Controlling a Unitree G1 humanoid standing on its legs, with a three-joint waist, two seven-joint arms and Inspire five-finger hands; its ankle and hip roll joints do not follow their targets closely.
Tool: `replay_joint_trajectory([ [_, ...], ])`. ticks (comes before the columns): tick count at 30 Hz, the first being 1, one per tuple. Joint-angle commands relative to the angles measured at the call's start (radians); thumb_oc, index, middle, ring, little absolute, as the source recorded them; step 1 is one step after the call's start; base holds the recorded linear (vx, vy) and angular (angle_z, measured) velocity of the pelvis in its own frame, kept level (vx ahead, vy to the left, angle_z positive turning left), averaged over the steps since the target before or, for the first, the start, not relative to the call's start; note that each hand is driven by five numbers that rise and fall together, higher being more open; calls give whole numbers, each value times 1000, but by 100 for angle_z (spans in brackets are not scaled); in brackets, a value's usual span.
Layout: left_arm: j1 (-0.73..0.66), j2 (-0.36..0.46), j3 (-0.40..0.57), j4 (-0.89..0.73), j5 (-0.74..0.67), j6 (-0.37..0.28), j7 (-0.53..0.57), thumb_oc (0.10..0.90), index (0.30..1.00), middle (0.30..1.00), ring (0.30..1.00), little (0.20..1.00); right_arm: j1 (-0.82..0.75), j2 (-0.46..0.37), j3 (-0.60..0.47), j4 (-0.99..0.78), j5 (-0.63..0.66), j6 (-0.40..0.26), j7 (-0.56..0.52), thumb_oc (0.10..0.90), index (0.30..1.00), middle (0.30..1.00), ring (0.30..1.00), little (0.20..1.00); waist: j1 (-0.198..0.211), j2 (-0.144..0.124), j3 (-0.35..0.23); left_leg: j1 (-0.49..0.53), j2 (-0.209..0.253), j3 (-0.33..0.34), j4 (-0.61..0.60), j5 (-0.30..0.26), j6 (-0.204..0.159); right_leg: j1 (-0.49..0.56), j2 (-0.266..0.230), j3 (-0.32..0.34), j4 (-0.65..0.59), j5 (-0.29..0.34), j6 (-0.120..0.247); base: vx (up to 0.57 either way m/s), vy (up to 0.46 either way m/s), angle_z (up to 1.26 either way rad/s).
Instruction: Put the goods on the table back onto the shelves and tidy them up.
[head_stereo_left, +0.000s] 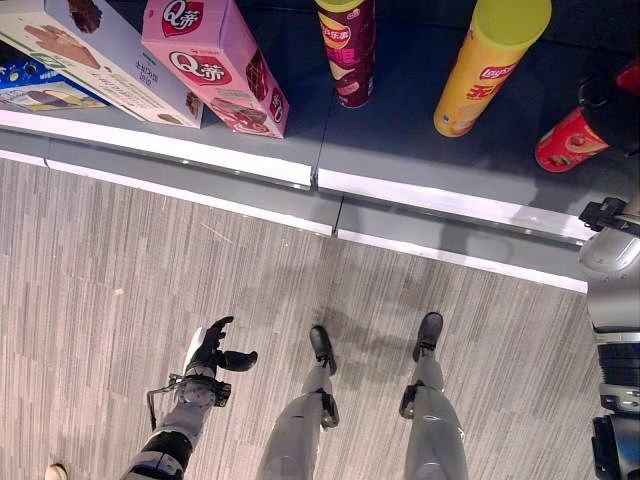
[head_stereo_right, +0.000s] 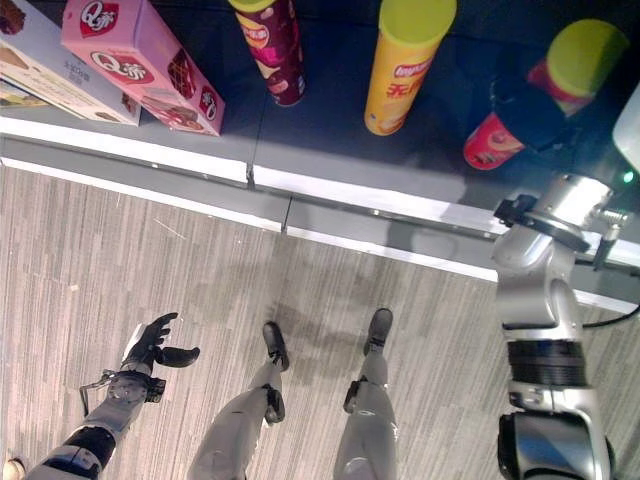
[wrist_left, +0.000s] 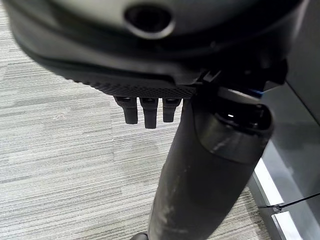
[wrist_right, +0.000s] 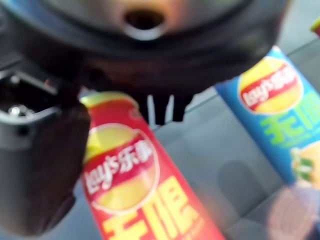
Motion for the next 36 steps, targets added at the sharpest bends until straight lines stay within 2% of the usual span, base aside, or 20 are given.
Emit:
replay_joint_trajectory([
  [1,14,57,-4,58,5,3,56,800,900,900,900,900,-34,-14,-83,-124,-28,-50,-52,800,900,900,900,900,12,-49,-75,61,160,5,79,-143,-157,-32,-219,19,151,-54,173,0,0,0],
  [7,15,52,-6,59,8,7,58,800,900,900,900,900,1,7,-100,-156,-32,-55,-53,800,900,900,900,900,7,-54,-76,65,161,9,81,-146,-157,-29,-218,17,152,-56,173,0,0,0],
  [14,15,42,1,65,9,11,58,800,900,900,900,900,72,61,-120,-235,-32,-84,-48,800,900,900,900,900,-2,-70,-90,86,167,17,70,-145,-160,-12,-211,13,140,-53,173,-8,-1,0],
  [15,17,38,1,67,11,11,59,800,900,900,900,900,89,73,-123,-252,-31,-93,-46,800,900,900,900,900,-6,-79,-89,84,166,26,71,-128,-155,-14,-215,2,137,-35,173,0,0,0],
  [16,18,39,1,68,11,11,59,800,900,900,900,900,90,74,-123,-253,-31,-93,-45,800,900,900,900,900,-4,-76,-95,92,169,18,66,-142,-160,-6,-210,11,134,-51,173,0,0,0],
  [18,20,38,1,67,11,11,59,800,900,900,900,900,107,83,-123,-268,-29,-105,-41,800,900,900,900,900,-9,-84,-94,91,169,28,65,-125,-158,-8,-211,0,131,-34,173,0,0,0],
  [22,19,41,2,65,10,14,59,800,900,900,900,900,122,94,-115,-287,-7,-129,-27,800,900,900,900,900,-10,-93,-110,114,179,23,55,-138,-166,11,-199,7,121,-50,173,0,0,0],
  [23,17,41,3,61,9,14,60,800,900,900,900,900,125,96,-116,-292,8,-138,-25,800,900,900,900,900,-13,-101,-111,110,176,31,54,-121,-162,8,-202,-2,120,-33,173,-61,2,-4],
  [29,28,37,11,75,8,22,58,800,900,900,900,900,163,121,-146,-378,51,-196,-11,800,900,900,900,900,-26,-120,-135,140,187,40,44,-118,-168,41,-187,-6,103,-32,173,9,8,0],
  [32,44,31,24,96,12,31,49,800,900,900,900,900,250,164,-156,-456,155,-277,81,800,900,900,900,900,-52,-138,-159,171,191,53,32,-112,-173,75,-171,-8,78,-20,173,58,39,-2],
  [33,46,32,23,95,12,31,48,800,900,900,900,900,254,165,-158,-458,157,-277,84,800,900,900,900,900,-51,-139,-160,173,191,53,30,-111,-173,77,-171,-9,76,-19,173,63,43,-8],
  [34,53,33,39,108,14,34,38,800,900,900,900,900,316,188,-157,-496,287,-340,189,800,900,900,900,900,-71,-152,-172,190,193,64,23,-108,-176,89,-161,-3,64,-9,173,43,24,-9],
  [35,54,34,37,108,14,34,37,800,900,900,900,900,319,189,-160,-499,290,-340,193,800,900,900,900,900,-69,-153,-173,192,193,65,22,-107,-176,91,-161,-3,63,-8,173,57,35,-8],
  [36,58,38,44,114,17,35,29,800,900,900,900,900,354,205,-161,-517,376,-375,258,800,900,900,900,900,-77,-160,-176,199,193,71,18,-105,-178,97,-157,-1,57,-3,173,32,26,-8],
])
